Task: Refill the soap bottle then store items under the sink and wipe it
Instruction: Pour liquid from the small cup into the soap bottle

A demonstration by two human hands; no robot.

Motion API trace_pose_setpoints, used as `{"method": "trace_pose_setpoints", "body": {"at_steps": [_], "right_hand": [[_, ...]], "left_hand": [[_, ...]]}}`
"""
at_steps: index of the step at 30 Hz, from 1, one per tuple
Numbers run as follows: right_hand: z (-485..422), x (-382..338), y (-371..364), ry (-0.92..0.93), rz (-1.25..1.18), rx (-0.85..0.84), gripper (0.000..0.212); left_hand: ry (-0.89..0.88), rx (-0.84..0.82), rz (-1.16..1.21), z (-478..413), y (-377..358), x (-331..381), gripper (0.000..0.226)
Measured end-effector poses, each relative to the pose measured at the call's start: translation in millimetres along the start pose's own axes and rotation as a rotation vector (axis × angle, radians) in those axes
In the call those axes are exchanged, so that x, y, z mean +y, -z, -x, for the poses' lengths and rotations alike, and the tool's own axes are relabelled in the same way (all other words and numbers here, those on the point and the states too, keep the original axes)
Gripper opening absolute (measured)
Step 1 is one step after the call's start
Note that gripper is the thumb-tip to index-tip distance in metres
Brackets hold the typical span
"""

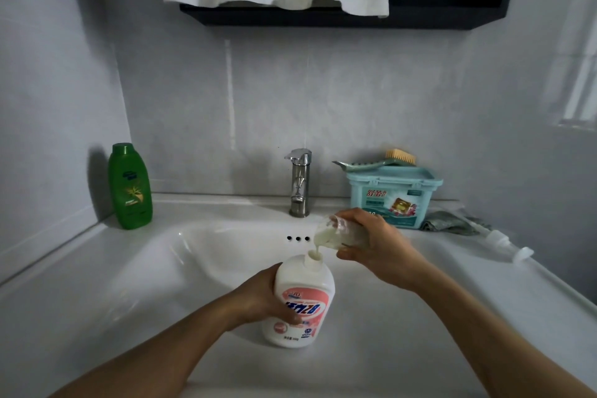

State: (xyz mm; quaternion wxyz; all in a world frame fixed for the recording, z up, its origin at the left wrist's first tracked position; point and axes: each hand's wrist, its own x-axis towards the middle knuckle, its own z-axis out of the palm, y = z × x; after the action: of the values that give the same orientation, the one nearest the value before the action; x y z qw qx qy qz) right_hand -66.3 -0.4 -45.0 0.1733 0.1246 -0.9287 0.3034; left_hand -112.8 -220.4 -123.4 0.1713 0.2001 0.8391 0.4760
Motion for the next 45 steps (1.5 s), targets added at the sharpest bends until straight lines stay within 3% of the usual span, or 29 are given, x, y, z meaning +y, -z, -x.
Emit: {"method": "trace_pose_setpoints", "body": {"at_steps": [45], "right_hand": [[-0.5,0.5,0.3,-0.008,-0.013,-0.016,0.053]], "left_hand": [[0.011,-0.007,-0.005,-0.3,0.4,0.4,0.070]]}}
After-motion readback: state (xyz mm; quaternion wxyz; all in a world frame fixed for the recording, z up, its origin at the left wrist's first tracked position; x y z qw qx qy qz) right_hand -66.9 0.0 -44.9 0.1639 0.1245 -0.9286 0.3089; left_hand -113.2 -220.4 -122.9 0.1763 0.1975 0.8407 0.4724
